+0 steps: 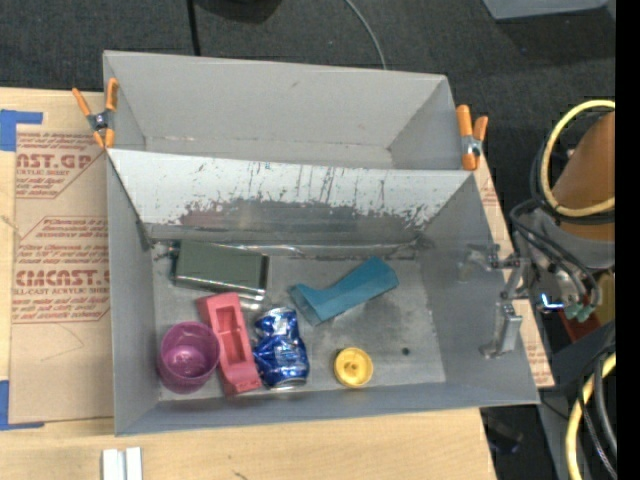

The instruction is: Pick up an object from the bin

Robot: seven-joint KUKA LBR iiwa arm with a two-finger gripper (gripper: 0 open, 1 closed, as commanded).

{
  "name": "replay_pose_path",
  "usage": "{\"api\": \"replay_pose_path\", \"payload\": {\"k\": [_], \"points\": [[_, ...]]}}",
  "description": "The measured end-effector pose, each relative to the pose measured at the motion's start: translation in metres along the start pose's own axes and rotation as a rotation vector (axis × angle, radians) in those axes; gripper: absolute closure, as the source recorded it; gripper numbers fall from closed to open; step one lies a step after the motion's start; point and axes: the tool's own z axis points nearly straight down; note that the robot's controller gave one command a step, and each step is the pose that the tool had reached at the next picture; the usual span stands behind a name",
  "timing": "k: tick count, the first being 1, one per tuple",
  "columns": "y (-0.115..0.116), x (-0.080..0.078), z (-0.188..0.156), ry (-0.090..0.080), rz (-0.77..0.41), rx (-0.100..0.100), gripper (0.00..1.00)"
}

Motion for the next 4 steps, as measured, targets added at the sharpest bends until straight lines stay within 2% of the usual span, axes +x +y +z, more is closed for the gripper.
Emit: {"api": "replay_pose_path", "payload": {"k": [1, 2, 3, 4], "points": [[0.001, -0.002, -0.004, -0.008, -0.002, 0.002, 0.0], [0.031, -0.016, 0.042, -0.013, 0.003, 0.004, 0.0], [0.087, -0.02, 0.083, -0.006, -0.05, 0.002, 0.0], [0.109, -0.046, 0.11, -0.013, -0.075, -0.002, 0.0]]}}
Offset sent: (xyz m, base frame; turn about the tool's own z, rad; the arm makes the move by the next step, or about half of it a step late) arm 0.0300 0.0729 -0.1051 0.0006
